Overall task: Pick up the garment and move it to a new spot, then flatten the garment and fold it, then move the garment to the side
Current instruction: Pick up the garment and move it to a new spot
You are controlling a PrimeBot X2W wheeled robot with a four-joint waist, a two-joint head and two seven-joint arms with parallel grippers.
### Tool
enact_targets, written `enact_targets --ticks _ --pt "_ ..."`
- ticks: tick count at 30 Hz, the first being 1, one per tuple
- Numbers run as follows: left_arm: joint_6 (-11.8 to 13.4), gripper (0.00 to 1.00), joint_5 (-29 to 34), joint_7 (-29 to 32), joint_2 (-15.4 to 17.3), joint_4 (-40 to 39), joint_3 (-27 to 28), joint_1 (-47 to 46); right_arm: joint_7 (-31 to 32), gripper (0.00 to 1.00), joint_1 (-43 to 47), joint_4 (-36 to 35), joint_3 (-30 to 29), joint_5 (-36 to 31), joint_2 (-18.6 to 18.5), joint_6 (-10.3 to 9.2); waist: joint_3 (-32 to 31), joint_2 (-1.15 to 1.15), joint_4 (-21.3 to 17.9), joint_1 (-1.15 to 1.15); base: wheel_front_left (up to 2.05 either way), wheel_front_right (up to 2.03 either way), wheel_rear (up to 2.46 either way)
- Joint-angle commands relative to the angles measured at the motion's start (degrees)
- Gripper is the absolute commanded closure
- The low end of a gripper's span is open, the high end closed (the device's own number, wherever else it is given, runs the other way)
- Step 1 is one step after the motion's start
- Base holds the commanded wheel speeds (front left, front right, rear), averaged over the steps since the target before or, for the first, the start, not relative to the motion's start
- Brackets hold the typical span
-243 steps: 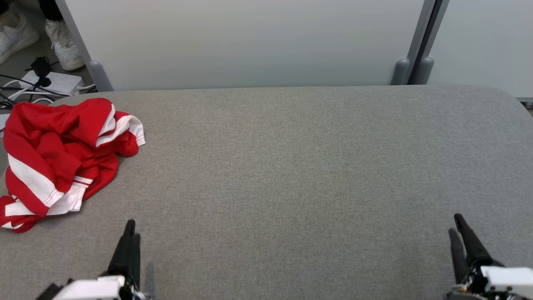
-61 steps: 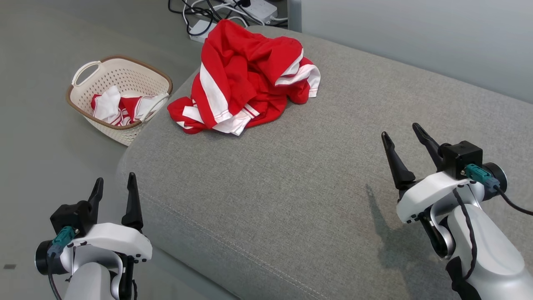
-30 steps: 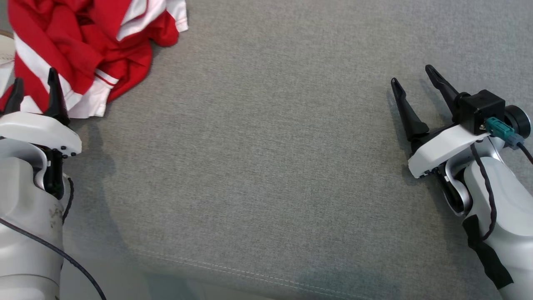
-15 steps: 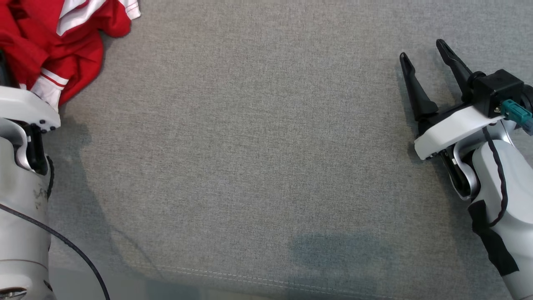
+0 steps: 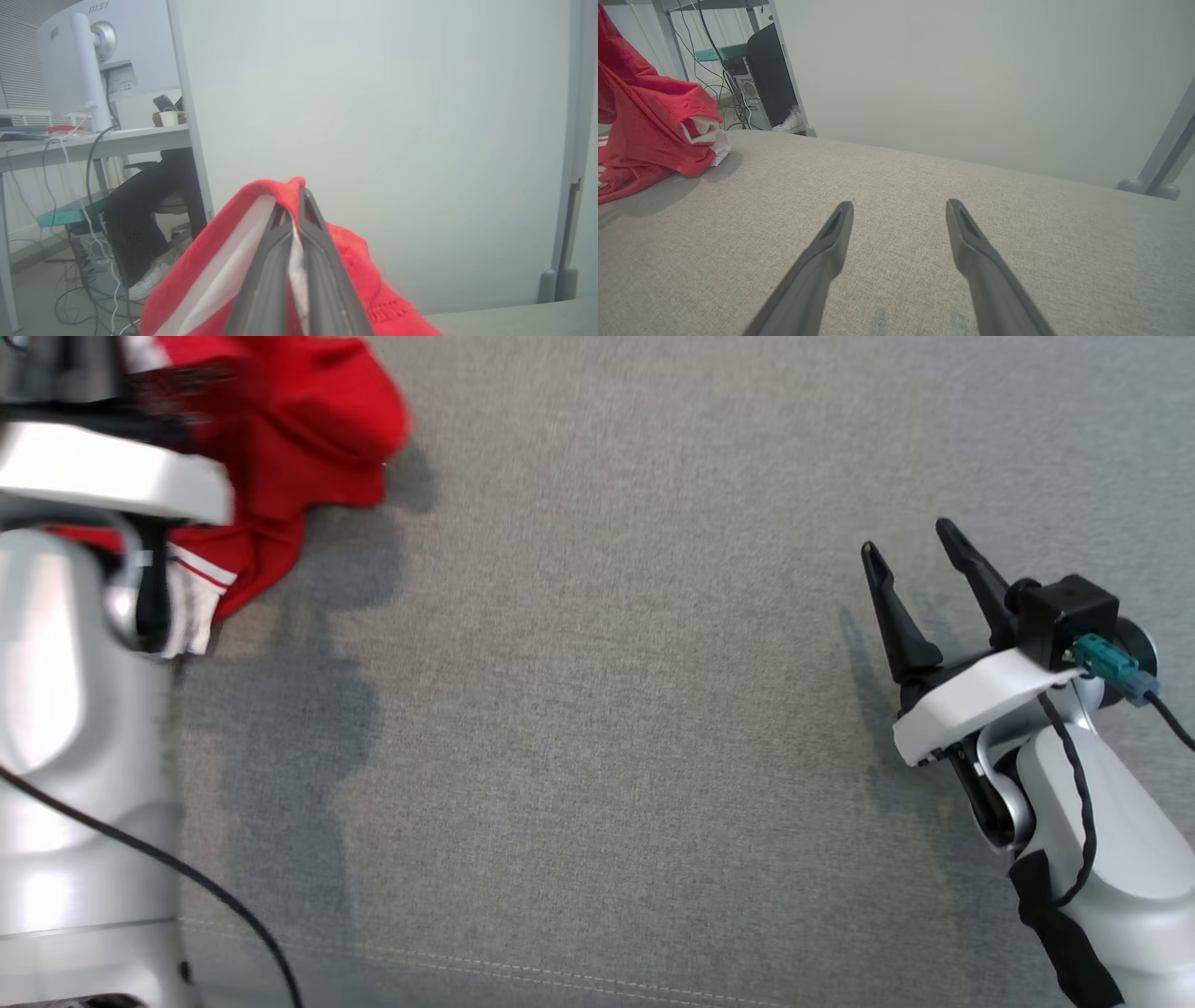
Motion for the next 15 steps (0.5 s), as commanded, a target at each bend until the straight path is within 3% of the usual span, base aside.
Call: enact_targets --ticks 1,8,15 --pt "-0.3 1.00 -0.7 -0.3 2.3 -2.4 0.2 -1.3 -0.3 0.00 1.3 -0.8 0.4 0.5 0.6 -0.01 -1.7 0.00 -0.8 0.00 0.00 0.00 0.00" --pt "-0.4 1.00 -9.1 -0.3 0.0 -9.4 -15.1 -2.4 -0.3 0.00 3.4 -0.6 -0.5 1.0 1.9 -0.01 -4.7 0.00 -3.4 0.00 0.00 0.00 0.00" --pt "-0.4 1.00 -15.0 -0.3 -2.9 -11.4 -22.9 0.9 -0.3 0.00 4.3 -0.4 -1.3 0.9 3.0 -0.01 -5.6 0.00 -7.3 0.00 0.00 0.00 0.00"
